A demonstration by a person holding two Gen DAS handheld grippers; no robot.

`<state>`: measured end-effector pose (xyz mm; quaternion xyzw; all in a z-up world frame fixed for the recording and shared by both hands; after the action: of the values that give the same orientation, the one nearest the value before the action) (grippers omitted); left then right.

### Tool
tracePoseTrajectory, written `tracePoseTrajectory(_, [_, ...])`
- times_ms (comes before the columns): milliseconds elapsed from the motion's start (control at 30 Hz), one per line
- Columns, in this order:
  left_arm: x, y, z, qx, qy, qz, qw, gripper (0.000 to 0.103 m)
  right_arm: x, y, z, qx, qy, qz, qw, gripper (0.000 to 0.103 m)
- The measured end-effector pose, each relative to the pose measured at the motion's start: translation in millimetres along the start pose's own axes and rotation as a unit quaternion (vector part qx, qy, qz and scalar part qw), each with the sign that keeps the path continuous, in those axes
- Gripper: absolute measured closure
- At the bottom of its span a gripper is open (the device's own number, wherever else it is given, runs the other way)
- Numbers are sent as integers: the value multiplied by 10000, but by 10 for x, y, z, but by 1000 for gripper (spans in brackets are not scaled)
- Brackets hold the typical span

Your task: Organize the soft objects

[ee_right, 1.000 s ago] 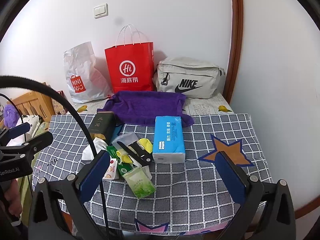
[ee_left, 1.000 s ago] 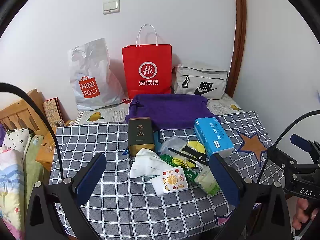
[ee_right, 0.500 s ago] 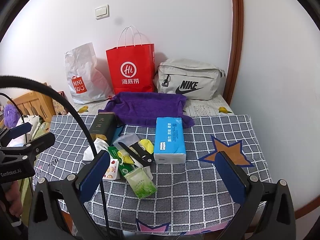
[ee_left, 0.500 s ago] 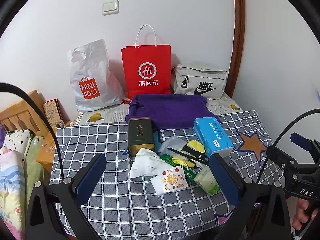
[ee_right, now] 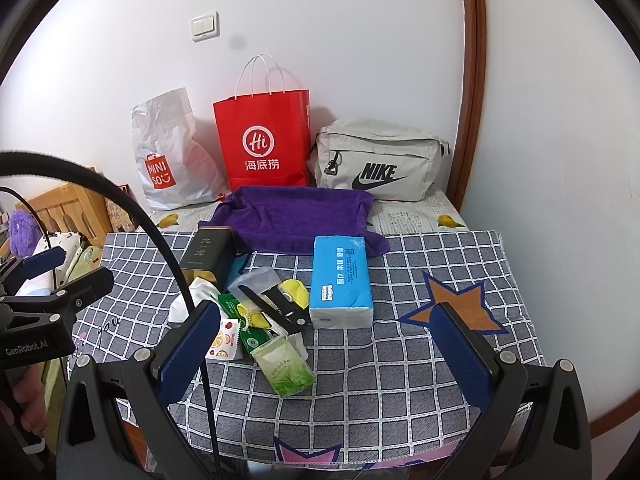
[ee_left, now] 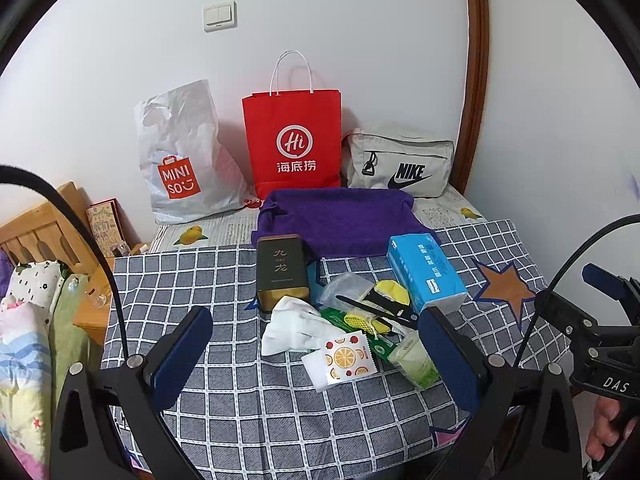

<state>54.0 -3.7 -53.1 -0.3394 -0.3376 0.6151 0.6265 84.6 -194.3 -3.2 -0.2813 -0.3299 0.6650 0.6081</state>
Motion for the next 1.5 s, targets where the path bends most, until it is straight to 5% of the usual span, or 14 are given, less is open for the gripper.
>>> tracePoseTrajectory(1167, [-24, -3, 36, -16, -13, -28, 10000, 0, 11, 4, 16, 4, -12, 10, 10000, 0])
tracePoseTrajectory(1500, [27, 34, -3, 77, -9, 59, 10000, 0, 96, 169, -259, 244, -351, 90, 9990, 0])
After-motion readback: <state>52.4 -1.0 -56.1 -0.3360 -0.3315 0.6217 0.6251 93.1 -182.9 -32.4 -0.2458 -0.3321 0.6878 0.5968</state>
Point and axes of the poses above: each gripper's, at about its wrist camera, not at the fingertips, and z roughly against the way its jaws point, x to its left, y to its underside, the point moved 8 cm from there along -z, roughly the way its jaws point, and after that the axes turned 7 degrees about -x, right-handed, at the moved point
